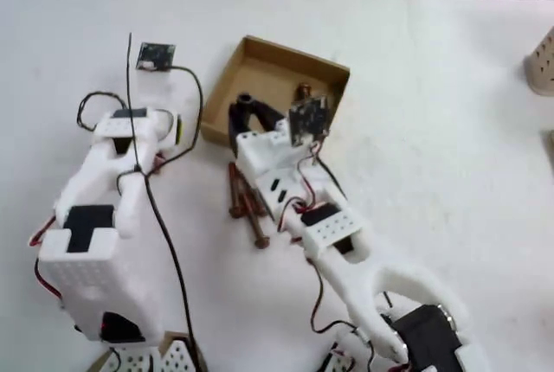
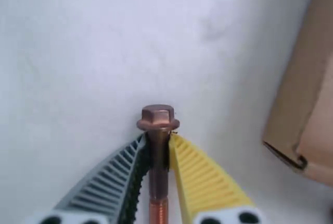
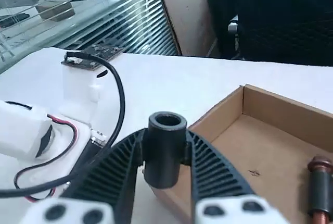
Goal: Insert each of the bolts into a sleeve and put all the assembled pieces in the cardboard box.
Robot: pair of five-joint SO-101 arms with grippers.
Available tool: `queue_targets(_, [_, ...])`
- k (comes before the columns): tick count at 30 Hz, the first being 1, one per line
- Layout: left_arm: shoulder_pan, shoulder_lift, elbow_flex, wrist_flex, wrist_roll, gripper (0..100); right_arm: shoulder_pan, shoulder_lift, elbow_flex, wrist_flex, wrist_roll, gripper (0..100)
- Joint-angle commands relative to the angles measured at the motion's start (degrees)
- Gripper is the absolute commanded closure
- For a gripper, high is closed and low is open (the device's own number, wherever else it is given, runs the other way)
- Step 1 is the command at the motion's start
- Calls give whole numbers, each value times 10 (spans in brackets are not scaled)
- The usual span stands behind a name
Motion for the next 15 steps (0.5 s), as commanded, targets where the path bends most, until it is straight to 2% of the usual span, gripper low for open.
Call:
queue_targets(1, [-9, -37, -4, -14, -5, 976, -2, 80, -4, -143, 16, 982])
queue_targets(4, [-9, -37, -4, -14, -5, 976, -6, 180, -7, -262, 16, 982])
queue_targets(7, [-9, -37, -4, -14, -5, 976, -19, 238, 0, -330, 16, 982])
queue_targets(15, [-8, -37, -4, -14, -5, 976, -36, 233, 84, -385, 17, 983])
